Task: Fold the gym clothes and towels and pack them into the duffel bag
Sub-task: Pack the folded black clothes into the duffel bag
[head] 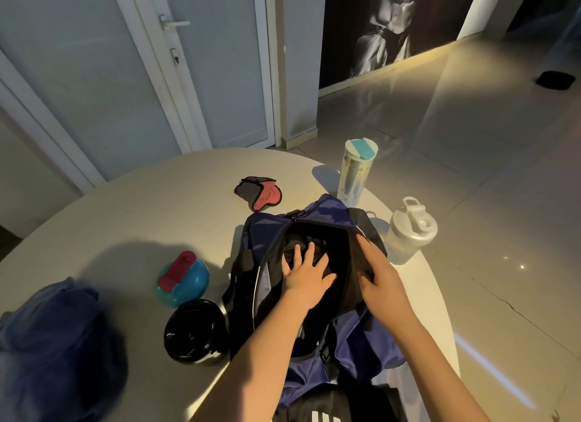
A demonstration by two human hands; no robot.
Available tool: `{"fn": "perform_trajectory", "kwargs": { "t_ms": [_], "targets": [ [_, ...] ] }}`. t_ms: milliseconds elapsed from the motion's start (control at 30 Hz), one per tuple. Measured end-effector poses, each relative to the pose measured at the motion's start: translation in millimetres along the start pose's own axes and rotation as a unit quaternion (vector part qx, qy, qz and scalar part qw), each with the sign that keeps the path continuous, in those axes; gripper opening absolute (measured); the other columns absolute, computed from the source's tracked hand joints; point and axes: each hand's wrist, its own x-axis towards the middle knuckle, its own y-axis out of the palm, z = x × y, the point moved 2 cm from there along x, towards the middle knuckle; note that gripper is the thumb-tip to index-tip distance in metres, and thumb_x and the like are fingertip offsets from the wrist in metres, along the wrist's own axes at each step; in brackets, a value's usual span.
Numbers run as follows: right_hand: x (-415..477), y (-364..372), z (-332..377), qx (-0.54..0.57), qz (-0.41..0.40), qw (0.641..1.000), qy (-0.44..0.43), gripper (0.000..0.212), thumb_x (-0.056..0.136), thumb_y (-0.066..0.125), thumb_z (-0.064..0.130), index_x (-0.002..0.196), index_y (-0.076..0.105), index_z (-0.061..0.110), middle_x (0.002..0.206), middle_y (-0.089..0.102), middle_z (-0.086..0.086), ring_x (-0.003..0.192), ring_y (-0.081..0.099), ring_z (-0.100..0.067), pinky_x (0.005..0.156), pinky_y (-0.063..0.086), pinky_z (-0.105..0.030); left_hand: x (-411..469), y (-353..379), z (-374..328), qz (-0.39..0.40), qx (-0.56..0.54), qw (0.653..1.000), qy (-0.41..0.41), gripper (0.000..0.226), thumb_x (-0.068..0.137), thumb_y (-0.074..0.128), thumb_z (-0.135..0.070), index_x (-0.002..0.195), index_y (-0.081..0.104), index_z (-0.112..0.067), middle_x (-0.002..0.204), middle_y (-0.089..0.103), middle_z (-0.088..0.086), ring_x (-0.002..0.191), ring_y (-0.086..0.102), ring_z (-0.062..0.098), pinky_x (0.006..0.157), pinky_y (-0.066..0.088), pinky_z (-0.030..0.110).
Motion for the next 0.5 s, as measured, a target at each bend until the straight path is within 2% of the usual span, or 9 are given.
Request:
{"fn": "perform_trajectory", "kwargs": {
  "t_ms": [100,200,300,400,500],
  "targets": [
    [-3,-4,1,0.011,-0.007,1.000,0.000,0.073,0.087,0.044,-0.010,0.128,0.030,0.049,0.128,0.032,0.034,0.120,0.035,0.005,0.097,0.026,-0.009,-8,6,3,-0.023,-0.060,0.998,-0.002,0.055,0.101,0.018,-0.047,0.151,0.000,-0.032,0.160,-0.010,-0.006,0.146,-0.014,0.026,0.113,-0.010,0.054],
    [-6,-4,2,0.018,-0.009,1.000,-0.002,0.074,0.087,0.044,-0.010,0.123,0.029,0.053,0.123,0.033,0.038,0.119,0.037,0.004,0.097,0.028,-0.012,-3,14,8,0.000,-0.019,1.000,-0.018,0.053,0.102,0.018,-0.043,0.152,0.001,-0.032,0.159,-0.012,-0.010,0.145,-0.016,0.025,0.113,-0.011,0.055],
    [-10,-1,4,0.014,0.005,1.000,-0.010,0.072,0.089,0.045,-0.006,0.123,0.029,0.055,0.122,0.033,0.042,0.117,0.035,0.011,0.093,0.024,0.001,4,11,4,0.022,0.016,0.999,-0.033,0.054,0.103,0.022,-0.040,0.152,0.004,-0.029,0.159,-0.013,-0.008,0.145,-0.016,0.028,0.112,-0.009,0.058],
    [-15,-1,0,0.010,0.017,1.000,-0.003,0.071,0.088,0.045,-0.005,0.128,0.029,0.053,0.127,0.032,0.040,0.119,0.034,0.012,0.091,0.022,0.006,4,2,-1,0.040,0.006,0.999,-0.032,0.053,0.103,0.024,-0.038,0.152,0.007,-0.027,0.160,-0.010,-0.006,0.145,-0.014,0.030,0.112,-0.007,0.060],
    [-24,0,-6,0.001,0.020,1.000,0.011,0.071,0.089,0.044,-0.005,0.135,0.032,0.047,0.135,0.038,0.031,0.124,0.036,0.007,0.098,0.026,-0.002,-13,-4,-2,-0.004,-0.043,0.999,-0.012,0.055,0.102,0.030,-0.035,0.152,0.008,-0.027,0.160,-0.004,-0.008,0.147,-0.008,0.025,0.114,-0.005,0.058]
  ]
}}
